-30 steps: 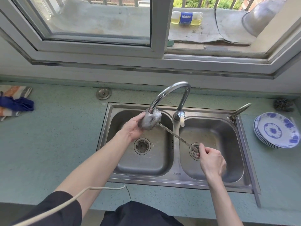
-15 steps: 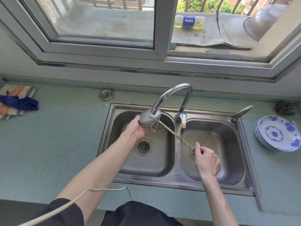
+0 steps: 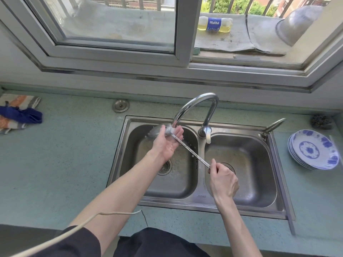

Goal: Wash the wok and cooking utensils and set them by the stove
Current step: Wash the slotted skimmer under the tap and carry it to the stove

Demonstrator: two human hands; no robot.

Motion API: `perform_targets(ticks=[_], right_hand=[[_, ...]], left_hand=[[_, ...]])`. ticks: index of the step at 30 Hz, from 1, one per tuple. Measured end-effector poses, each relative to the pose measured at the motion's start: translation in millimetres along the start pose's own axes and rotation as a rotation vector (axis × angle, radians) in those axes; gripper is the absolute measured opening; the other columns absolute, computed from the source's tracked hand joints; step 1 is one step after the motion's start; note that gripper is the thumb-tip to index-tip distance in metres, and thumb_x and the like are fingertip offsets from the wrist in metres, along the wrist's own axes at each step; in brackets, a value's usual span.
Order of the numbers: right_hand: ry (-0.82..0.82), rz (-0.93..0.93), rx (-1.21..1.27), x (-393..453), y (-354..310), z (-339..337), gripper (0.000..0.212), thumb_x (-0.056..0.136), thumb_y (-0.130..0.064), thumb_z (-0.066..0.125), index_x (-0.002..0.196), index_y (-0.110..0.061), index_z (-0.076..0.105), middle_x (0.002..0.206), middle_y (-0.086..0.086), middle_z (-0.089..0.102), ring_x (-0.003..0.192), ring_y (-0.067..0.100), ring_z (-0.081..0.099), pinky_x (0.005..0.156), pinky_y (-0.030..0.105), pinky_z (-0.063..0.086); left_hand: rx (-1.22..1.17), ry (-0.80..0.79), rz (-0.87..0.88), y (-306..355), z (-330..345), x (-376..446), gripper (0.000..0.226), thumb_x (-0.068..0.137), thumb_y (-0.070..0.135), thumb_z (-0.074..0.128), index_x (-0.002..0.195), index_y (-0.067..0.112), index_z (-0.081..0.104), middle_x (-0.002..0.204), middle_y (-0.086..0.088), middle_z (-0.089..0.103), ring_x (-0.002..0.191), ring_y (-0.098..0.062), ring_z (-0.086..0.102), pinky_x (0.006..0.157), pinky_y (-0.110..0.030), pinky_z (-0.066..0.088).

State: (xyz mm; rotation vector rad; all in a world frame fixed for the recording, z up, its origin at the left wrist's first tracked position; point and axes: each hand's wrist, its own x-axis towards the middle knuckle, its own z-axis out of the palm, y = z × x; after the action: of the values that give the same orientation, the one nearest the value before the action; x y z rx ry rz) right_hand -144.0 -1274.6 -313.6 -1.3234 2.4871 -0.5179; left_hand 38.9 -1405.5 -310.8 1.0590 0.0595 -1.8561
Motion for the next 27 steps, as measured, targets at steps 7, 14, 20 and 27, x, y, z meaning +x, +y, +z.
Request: perform_targets(ticks=[7, 14, 20, 27], right_hand=[[-0.05, 0.027, 0.068, 4, -16, -2, 0.052, 0.104, -0.047, 0.041, 0.067, -0.015, 0.058, 0.068, 0.007, 0.066, 0.069, 0.034, 0.061, 0.064, 0.037, 0.048], [-0.094, 0.01, 0.102, 11, -33, 1, 0.047, 0.102, -0.039, 0.042, 0.064, -0.015, 0.054, 0.072, 0.012, 0.067, 0.073, 0.039, 0.061, 0.065, 0.038, 0.041], [-0.176, -0.044, 0.097, 2, -57, 3, 0.04, 0.103, -0.04, 0.045, 0.079, -0.014, 0.065, 0.086, 0.015, 0.072, 0.087, 0.04, 0.066, 0.067, 0.035, 0.037], [-0.272, -0.113, 0.205, 8, -40, 8, 0.039, 0.103, -0.042, 0.048, 0.073, -0.019, 0.06, 0.075, 0.006, 0.067, 0.079, 0.035, 0.062, 0.065, 0.035, 0.037]], left_hand=[[-0.09, 0.029, 0.068, -4, 3, 4, 0.045, 0.101, 0.035, 0.058, 0.131, 0.002, 0.058, 0.104, -0.014, 0.076, 0.087, -0.019, 0.076, 0.077, -0.03, 0.063], [-0.063, 0.079, 0.148, -16, 2, 7, 0.041, 0.106, 0.024, 0.051, 0.132, -0.008, 0.057, 0.101, -0.017, 0.075, 0.082, -0.02, 0.077, 0.071, -0.03, 0.063], [0.123, 0.036, 0.186, -50, 2, -12, 0.021, 0.105, 0.014, 0.051, 0.113, -0.002, 0.062, 0.112, -0.021, 0.072, 0.088, -0.023, 0.076, 0.081, -0.034, 0.063], [0.225, -0.004, 0.21, -51, -1, -20, 0.023, 0.103, 0.012, 0.055, 0.118, -0.005, 0.062, 0.111, -0.02, 0.074, 0.099, -0.027, 0.075, 0.089, -0.036, 0.06]])
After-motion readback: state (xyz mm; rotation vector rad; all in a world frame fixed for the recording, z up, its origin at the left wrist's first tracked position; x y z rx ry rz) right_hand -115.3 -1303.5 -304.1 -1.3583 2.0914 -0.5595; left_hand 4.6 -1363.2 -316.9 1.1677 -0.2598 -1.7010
